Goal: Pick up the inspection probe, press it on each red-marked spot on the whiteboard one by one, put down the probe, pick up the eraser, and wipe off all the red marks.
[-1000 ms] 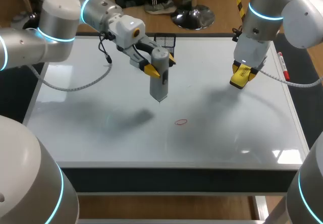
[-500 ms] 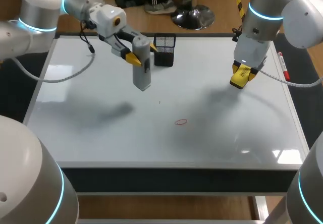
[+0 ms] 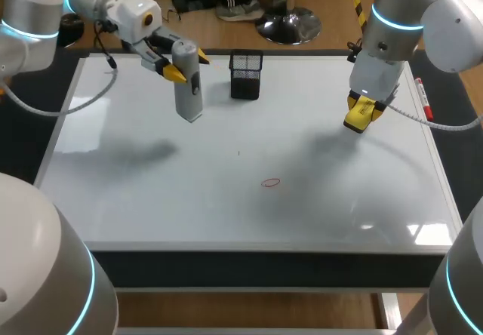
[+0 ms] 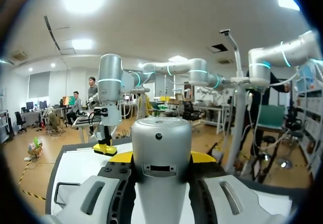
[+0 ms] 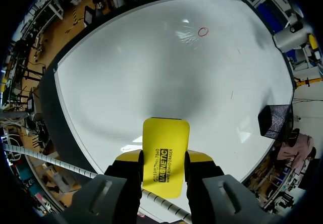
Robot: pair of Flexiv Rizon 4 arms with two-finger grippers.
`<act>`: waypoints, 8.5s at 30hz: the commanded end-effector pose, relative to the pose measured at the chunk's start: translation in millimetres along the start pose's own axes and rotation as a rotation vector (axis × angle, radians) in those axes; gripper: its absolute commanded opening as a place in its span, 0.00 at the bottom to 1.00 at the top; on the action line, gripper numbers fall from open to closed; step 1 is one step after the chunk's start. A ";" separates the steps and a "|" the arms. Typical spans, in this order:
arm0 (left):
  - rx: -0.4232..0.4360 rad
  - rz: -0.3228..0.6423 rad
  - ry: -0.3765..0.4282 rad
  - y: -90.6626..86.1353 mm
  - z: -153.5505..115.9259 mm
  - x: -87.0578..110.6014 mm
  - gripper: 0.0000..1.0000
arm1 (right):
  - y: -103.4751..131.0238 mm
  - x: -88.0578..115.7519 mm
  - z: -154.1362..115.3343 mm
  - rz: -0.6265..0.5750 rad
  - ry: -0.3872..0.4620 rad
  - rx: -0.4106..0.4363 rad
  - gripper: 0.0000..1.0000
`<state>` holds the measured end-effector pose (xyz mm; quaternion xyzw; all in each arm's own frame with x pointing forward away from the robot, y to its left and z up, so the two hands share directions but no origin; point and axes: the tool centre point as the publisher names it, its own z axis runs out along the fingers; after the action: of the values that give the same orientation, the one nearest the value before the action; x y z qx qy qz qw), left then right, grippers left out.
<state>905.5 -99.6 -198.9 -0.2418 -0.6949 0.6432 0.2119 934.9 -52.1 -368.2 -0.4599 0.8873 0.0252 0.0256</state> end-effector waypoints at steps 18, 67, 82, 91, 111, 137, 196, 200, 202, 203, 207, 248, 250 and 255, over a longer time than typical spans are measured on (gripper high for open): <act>-0.004 0.013 0.020 -1.6 -38.2 -13.1 0.00 | -0.5 0.2 -0.6 -0.001 0.002 0.002 0.00; -0.004 0.013 0.020 -1.6 -38.2 -13.1 0.00 | 176.5 -54.4 12.8 -0.392 0.025 0.062 0.00; -0.004 0.013 0.020 -1.6 -38.2 -13.1 0.00 | 238.0 -90.1 41.8 -0.585 0.057 0.029 0.00; -0.004 0.013 0.020 -1.6 -38.2 -13.1 0.00 | 253.1 -105.9 49.5 -0.619 0.043 0.026 0.00; -0.004 0.013 0.020 -1.6 -38.2 -13.1 0.00 | 244.3 -100.4 65.2 -0.614 0.063 0.004 0.00; -0.004 0.013 0.020 -1.6 -38.2 -13.1 0.00 | 189.4 -51.2 57.0 -0.475 0.103 0.038 0.00; -0.004 0.013 0.020 -1.6 -38.2 -13.1 0.00 | 89.5 -110.9 -11.6 -0.525 -0.014 0.030 0.00; -0.004 0.013 0.020 -1.6 -38.2 -13.1 0.00 | 71.1 -126.1 -8.2 -0.534 -0.016 0.031 0.00; -0.004 0.013 0.020 -1.6 -38.2 -13.1 0.00 | 61.2 -133.5 -4.8 -0.531 -0.031 0.020 0.00; -0.004 0.013 0.020 -1.6 -38.2 -13.1 0.00 | 57.1 -136.8 -2.9 -0.534 -0.029 0.020 0.00; -0.004 0.013 0.020 -1.6 -38.2 -13.1 0.00 | 39.8 -148.9 4.6 -0.543 -0.031 0.009 0.00; -0.004 0.013 0.020 -1.6 -38.2 -13.1 0.00 | -35.8 -172.1 45.6 -0.594 0.098 -0.016 0.00; -0.004 0.013 0.020 -1.6 -38.2 -13.1 0.00 | -35.6 -171.7 45.8 -0.594 0.102 -0.018 0.00; -0.004 0.013 0.020 -1.6 -38.2 -13.1 0.00 | -35.4 -170.5 47.3 -0.594 0.111 -0.022 0.00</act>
<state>937.5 -77.7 -194.4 -0.2517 -0.6934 0.6408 0.2127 1060.8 69.6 -405.2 -0.6997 0.7142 0.0022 -0.0175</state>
